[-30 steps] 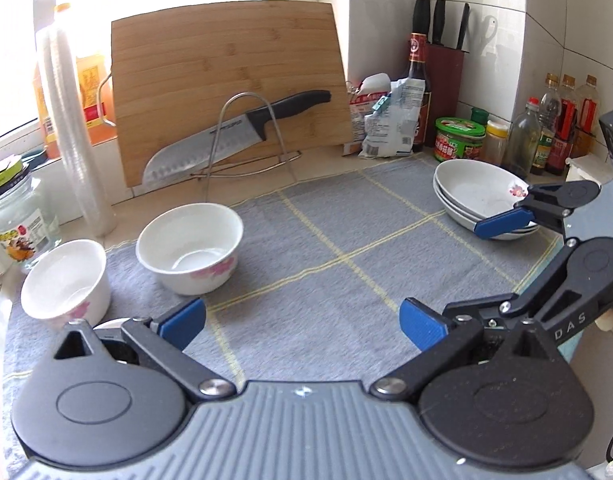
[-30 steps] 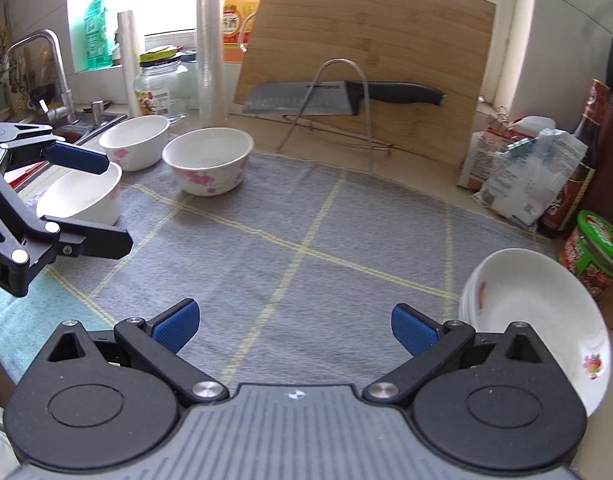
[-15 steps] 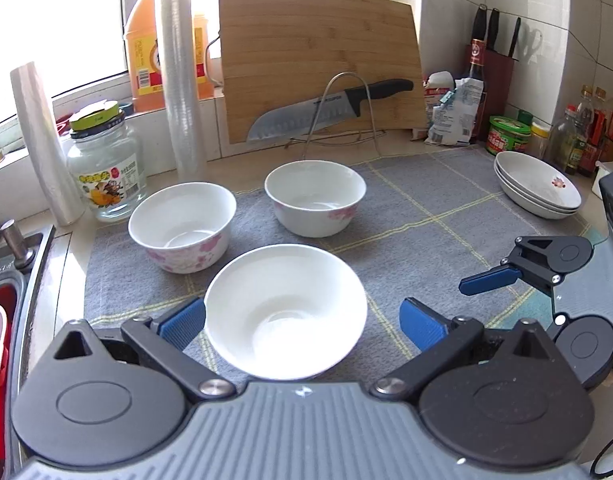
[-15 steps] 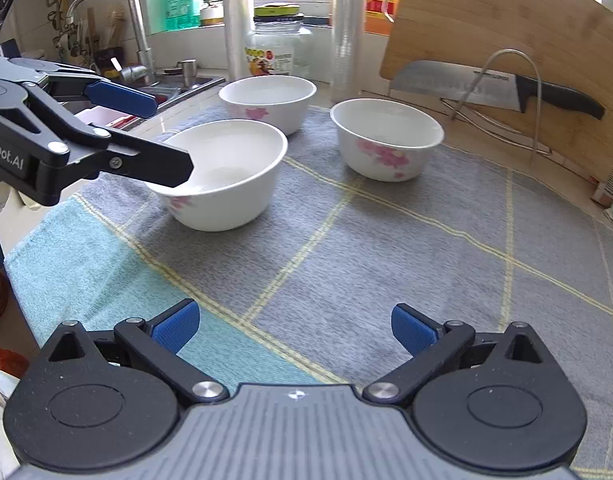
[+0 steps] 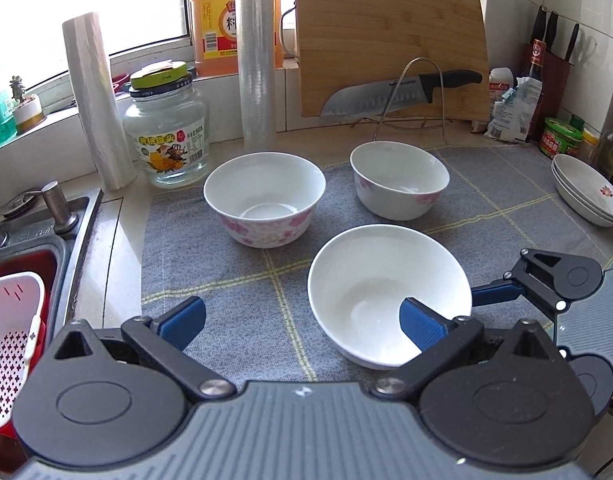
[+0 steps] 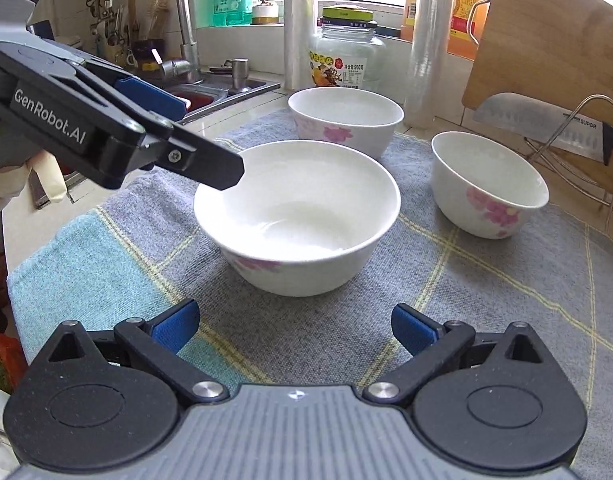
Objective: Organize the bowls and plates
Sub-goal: 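Close the left gripper on the rim of a white bowl, then carry the white bowl with the left gripper and set it on the towel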
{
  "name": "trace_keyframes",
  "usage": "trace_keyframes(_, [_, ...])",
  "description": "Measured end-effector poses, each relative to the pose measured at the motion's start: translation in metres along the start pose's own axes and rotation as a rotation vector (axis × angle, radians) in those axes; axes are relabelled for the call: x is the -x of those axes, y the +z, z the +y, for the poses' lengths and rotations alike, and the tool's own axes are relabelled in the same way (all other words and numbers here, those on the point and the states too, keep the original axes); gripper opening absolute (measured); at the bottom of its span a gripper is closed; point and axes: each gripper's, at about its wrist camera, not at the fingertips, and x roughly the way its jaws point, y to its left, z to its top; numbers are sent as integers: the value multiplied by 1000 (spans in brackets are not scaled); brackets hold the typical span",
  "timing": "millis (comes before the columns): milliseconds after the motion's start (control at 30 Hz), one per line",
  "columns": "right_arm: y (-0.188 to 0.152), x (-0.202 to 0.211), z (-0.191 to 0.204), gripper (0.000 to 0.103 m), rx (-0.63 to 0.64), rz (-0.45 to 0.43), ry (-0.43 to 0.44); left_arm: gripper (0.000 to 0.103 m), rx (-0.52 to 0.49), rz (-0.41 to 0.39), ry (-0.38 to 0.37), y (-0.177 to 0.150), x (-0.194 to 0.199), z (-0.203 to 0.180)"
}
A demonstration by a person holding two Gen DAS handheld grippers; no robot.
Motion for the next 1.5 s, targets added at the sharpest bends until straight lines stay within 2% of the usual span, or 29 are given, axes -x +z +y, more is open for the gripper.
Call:
trace_keyframes(333, [-13, 1, 3, 103, 12, -44, -18, 102, 21, 50, -75, 11, -21, 8])
trace_keyframes(467, [-9, 1, 6, 103, 3, -35, -39, 102, 12, 81, -107, 18, -33, 9])
trace_keyframes(633, [2, 5, 9, 103, 26, -85, -68, 99, 3, 123, -132, 26, -47, 11])
trace_keyframes(900, [9, 8, 12, 103, 69, -108, -90, 80, -39, 171, -183, 30, -60, 2])
trace_keyframes(1067, [13, 12, 14, 95, 80, -119, -72, 75, -55, 181, -212, 31, -60, -4])
trace_keyframes(1167, [15, 12, 13, 92, 75, -120, -67, 66, -55, 188, -233, 32, -61, -4])
trace_keyframes(1300, [16, 13, 11, 90, 66, -122, -66, 60, -57, 196, -256, 33, -62, -7])
trace_keyframes(1500, [17, 13, 9, 88, 52, -116, -67, 60, -62, 200, -256, 34, -61, -9])
